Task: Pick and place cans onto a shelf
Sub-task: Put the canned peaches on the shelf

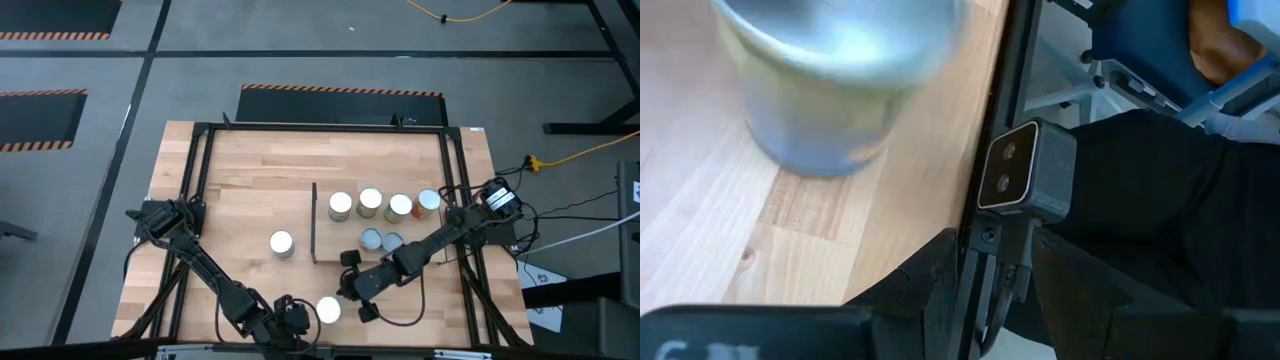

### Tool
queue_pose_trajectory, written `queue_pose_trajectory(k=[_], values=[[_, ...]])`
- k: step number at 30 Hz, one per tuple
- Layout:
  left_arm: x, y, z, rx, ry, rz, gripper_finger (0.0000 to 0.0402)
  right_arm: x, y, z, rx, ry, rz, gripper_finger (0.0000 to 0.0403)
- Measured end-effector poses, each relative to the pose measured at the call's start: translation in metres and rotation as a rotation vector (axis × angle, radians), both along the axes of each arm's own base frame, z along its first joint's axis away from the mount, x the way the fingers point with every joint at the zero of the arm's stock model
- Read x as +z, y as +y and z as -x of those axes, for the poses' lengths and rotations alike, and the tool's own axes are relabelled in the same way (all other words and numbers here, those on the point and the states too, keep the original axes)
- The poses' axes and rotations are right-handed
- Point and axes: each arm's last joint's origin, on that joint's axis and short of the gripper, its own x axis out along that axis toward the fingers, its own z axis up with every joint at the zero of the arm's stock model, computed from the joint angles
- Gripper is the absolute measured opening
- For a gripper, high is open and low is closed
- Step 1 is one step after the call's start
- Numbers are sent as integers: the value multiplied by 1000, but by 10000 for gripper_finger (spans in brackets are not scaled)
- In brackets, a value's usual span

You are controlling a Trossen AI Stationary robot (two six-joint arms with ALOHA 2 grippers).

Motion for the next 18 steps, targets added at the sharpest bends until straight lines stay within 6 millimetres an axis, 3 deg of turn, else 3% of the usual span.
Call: queue_pose_trajectory(k=[6, 18], values=[[0, 0, 0, 5, -5, -6, 124, 2, -1, 1, 1, 8, 5, 12], [2, 16, -16, 27, -62, -80, 124, 35, 6, 17, 41, -19, -78, 12]])
